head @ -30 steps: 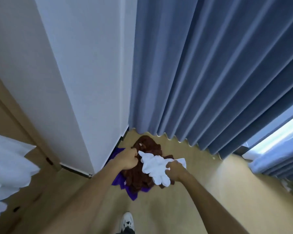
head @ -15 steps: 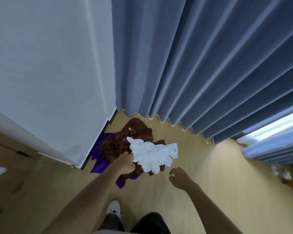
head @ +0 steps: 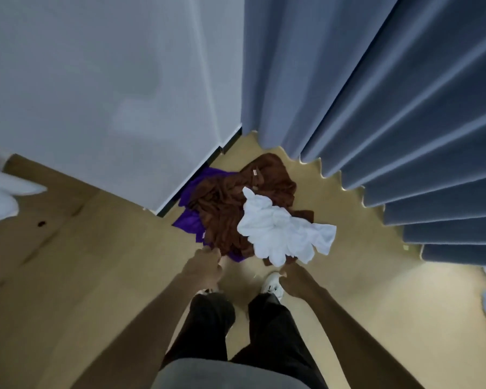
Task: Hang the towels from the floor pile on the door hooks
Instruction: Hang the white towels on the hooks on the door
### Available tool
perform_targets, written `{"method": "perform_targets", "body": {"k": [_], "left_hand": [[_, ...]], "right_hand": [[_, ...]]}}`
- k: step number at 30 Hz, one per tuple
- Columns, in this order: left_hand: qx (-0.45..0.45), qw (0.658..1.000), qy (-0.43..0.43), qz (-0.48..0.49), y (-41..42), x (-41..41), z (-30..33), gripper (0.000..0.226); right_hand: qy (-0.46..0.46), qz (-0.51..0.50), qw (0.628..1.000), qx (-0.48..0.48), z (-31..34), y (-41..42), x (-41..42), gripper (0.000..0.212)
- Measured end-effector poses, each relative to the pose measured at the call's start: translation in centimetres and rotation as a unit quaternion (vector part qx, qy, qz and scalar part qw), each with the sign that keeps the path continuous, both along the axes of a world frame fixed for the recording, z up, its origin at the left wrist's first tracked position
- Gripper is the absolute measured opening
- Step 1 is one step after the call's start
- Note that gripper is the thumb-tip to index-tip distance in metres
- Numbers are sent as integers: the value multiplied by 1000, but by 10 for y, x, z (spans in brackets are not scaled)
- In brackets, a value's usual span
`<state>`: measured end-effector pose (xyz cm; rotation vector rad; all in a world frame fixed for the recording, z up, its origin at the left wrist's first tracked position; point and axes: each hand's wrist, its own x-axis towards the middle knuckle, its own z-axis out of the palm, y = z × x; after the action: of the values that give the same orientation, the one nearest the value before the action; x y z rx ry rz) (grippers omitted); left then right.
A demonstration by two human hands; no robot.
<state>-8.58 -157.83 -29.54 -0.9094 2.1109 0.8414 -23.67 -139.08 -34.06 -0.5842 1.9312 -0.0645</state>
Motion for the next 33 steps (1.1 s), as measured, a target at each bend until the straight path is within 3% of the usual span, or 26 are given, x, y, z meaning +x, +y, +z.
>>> {"method": "perform_targets", "body": {"k": [5, 11, 17, 22, 24, 26, 28, 33], "left_hand": [[9, 999, -13, 31, 8, -32, -79, 39], [50, 998, -19, 33, 10, -65, -226, 33], [65, 997, 17, 30, -3, -60, -363, 19], [63, 992, 37, 102, -18, -32, -451, 2], [62, 991, 26, 118, -22, -19, -472, 6], [67, 989, 6, 131, -28, -8, -481, 5], [76, 989, -21, 124, -35, -2, -475, 21], [84, 989, -35, 119, -35, -12, -395, 32]], "right_hand": [[-33, 55, 997, 35, -83, -16, -26, 25], [-12, 81, 995, 49, -227, -63, -48, 34], [-27, 95, 994, 37, -378, -125, -42, 23], [-42, 160, 985, 42, -474, -175, -20, 40], [-24, 152, 987, 51, -501, -182, -16, 45], [-14, 128, 990, 52, -517, -183, -13, 45], [-20, 98, 993, 56, -512, -181, -8, 40], [-42, 51, 997, 26, -410, -165, 2, 35]]}}
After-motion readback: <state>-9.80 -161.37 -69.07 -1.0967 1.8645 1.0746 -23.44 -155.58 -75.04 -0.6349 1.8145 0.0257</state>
